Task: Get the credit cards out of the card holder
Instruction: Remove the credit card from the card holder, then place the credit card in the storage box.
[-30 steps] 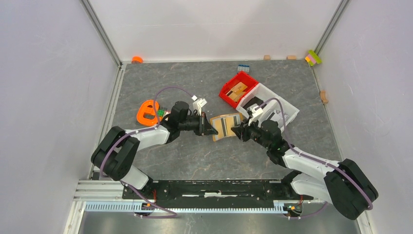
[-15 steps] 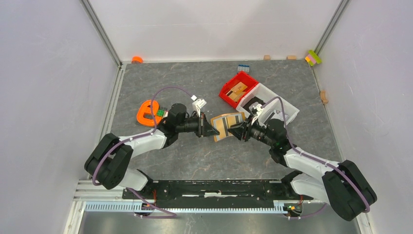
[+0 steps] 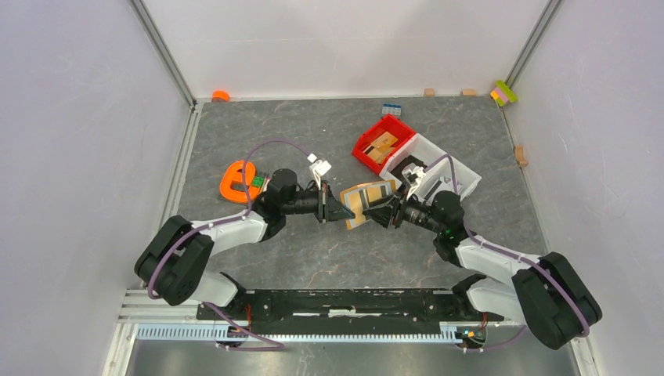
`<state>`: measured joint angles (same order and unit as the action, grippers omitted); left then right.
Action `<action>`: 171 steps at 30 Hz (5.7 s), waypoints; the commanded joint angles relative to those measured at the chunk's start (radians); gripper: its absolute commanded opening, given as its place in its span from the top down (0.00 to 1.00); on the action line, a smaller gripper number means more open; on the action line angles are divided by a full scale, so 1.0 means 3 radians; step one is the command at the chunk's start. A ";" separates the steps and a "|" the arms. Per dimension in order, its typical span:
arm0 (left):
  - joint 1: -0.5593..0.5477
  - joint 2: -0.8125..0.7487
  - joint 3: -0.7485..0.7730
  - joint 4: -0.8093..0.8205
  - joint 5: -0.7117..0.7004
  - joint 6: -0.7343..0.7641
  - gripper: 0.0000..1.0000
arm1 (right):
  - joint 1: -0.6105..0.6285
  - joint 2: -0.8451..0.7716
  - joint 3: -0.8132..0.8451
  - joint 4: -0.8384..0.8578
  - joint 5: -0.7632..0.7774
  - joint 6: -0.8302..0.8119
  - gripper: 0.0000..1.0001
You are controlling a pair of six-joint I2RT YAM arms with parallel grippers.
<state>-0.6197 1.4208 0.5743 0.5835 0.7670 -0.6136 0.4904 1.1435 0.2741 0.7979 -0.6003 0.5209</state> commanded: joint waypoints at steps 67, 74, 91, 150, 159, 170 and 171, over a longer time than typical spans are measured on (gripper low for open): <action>0.0062 -0.0140 0.0126 -0.0519 -0.0478 0.0173 0.98 | -0.0138 0.0234 -0.0226 0.1241 -0.0581 0.0643 0.91; 0.0063 -0.0172 0.0068 -0.0298 -0.0315 0.0106 0.98 | -0.0139 0.0306 -0.0206 0.1088 -0.0480 0.0554 0.73; 0.0115 -0.0108 0.0223 -0.0995 -0.0959 0.0264 0.98 | -0.0226 -0.0090 -0.0230 0.0112 0.0492 0.0142 1.00; 0.0163 0.0035 0.0441 -0.1684 -0.1436 0.0129 0.98 | -0.0333 0.2498 0.2537 -0.1037 0.3177 0.1902 0.95; 0.0159 0.0057 0.0467 -0.1740 -0.1488 0.0158 0.98 | -0.0371 0.2460 0.2437 -0.0757 0.3067 0.1700 0.68; 0.0121 -0.0014 0.0476 -0.1786 -0.1571 0.0209 0.98 | -0.0373 0.1484 0.1595 -0.0374 0.2288 0.0548 0.32; 0.0114 -0.0025 0.0471 -0.1786 -0.1578 0.0210 0.98 | -0.0373 0.1364 0.1455 -0.0312 0.2063 0.0357 0.31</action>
<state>-0.5735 1.4460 0.6765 0.0391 0.3111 -0.5594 0.3832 1.6779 0.8082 0.6113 0.2031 0.8299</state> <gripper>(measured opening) 0.053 0.672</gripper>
